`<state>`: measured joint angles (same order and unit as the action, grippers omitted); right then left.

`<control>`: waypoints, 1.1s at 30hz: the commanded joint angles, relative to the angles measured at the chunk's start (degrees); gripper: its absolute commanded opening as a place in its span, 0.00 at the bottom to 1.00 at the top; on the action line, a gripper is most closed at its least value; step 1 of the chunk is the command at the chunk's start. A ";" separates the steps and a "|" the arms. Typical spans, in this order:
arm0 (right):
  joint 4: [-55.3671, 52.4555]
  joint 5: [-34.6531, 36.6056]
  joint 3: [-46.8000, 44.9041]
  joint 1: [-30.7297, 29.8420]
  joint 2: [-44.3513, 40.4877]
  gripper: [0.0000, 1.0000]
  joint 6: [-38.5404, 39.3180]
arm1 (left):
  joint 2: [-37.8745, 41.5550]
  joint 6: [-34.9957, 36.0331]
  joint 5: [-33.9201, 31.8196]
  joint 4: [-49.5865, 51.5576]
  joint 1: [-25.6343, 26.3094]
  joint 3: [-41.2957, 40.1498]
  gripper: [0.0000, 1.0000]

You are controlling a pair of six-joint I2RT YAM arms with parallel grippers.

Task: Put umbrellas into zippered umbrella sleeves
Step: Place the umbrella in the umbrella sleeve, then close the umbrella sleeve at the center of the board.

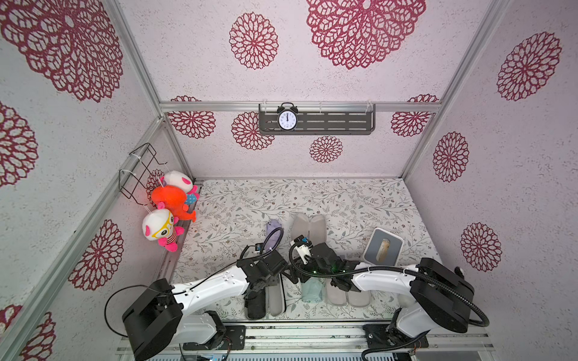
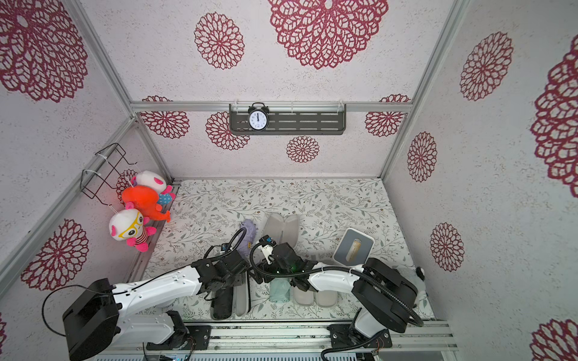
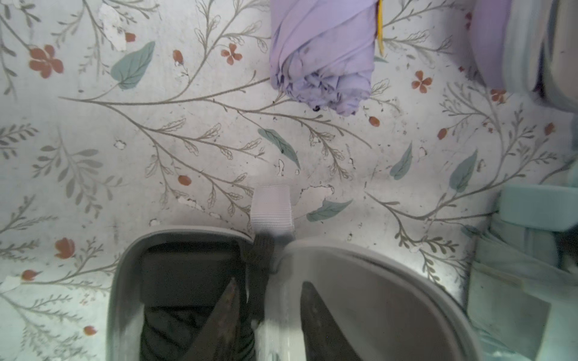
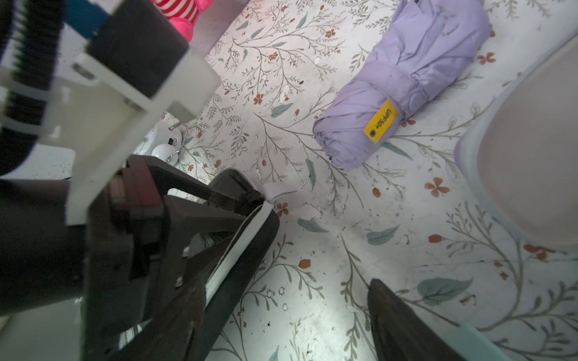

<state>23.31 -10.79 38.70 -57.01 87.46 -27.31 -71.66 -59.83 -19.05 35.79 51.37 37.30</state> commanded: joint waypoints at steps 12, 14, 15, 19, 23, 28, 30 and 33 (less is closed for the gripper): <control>-2.96 2.87 0.16 -0.29 -3.59 0.51 -1.59 | 26.74 -16.16 -2.97 -1.20 -4.04 -20.45 0.41; -4.25 1.24 1.33 -0.95 -2.42 0.46 -1.13 | 28.33 -16.38 -2.99 -0.53 -3.91 -20.66 0.41; -4.80 0.79 2.11 -1.82 -1.53 0.45 -0.78 | 28.54 -16.09 -2.36 -1.41 -3.91 -21.02 0.41; -2.94 -0.11 3.49 -4.68 1.42 0.44 -1.30 | 25.50 -14.39 -1.18 -3.69 -4.14 -21.15 0.38; -0.81 -0.73 5.59 -5.46 4.13 0.45 -1.71 | 21.94 -13.48 0.19 -6.74 -4.19 -20.98 0.37; -1.38 -1.35 9.23 -5.48 8.28 0.45 -1.45 | 18.20 -11.69 2.77 -12.06 -4.25 -21.02 0.33; -1.53 -1.44 10.25 -5.52 9.31 0.45 -1.50 | 18.05 -11.18 3.61 -13.71 -4.22 -21.08 0.33; -2.81 -1.37 12.06 -5.48 10.95 0.45 -1.44 | 18.76 -10.70 3.93 -14.08 -4.22 -21.24 0.33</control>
<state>22.55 -12.38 49.19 -62.41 97.25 -29.06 -52.40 -71.13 -20.34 23.79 47.20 17.37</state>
